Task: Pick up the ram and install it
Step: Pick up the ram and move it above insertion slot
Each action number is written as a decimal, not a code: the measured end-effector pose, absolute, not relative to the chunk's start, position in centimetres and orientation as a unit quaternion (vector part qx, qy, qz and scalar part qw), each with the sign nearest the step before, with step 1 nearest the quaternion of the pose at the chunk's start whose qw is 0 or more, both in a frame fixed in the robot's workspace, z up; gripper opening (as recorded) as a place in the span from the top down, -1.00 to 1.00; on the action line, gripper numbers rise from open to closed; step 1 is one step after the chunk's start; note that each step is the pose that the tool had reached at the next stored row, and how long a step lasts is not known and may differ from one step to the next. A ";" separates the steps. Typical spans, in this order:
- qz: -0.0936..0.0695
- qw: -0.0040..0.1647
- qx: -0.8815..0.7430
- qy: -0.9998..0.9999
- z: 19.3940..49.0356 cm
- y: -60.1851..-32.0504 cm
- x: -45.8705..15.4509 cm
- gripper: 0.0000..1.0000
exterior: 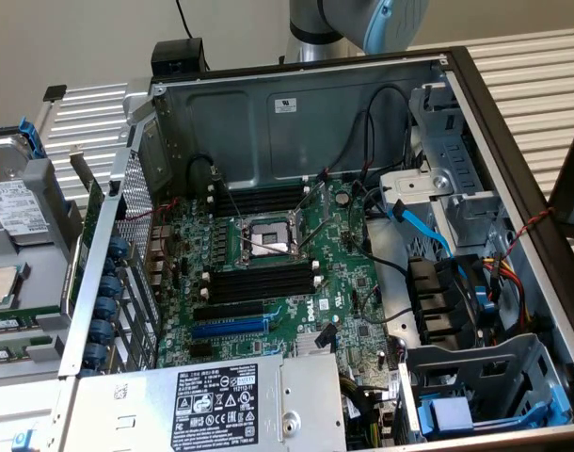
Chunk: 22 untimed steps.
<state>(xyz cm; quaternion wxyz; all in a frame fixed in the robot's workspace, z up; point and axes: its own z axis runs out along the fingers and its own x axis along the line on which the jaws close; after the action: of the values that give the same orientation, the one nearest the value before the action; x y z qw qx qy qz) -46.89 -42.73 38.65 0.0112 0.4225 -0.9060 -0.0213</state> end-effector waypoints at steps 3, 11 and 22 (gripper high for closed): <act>-0.021 0.012 0.447 -0.894 38.6 -42.7 -46.9 0.79; -0.020 0.013 0.511 -0.859 38.6 -42.7 -46.9 0.79; -0.019 0.015 0.594 -0.804 38.5 -42.7 -46.9 0.79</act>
<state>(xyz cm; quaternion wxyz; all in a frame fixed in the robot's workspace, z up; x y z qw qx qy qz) -46.89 -42.73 38.50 0.0152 0.5941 -0.8040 -0.0187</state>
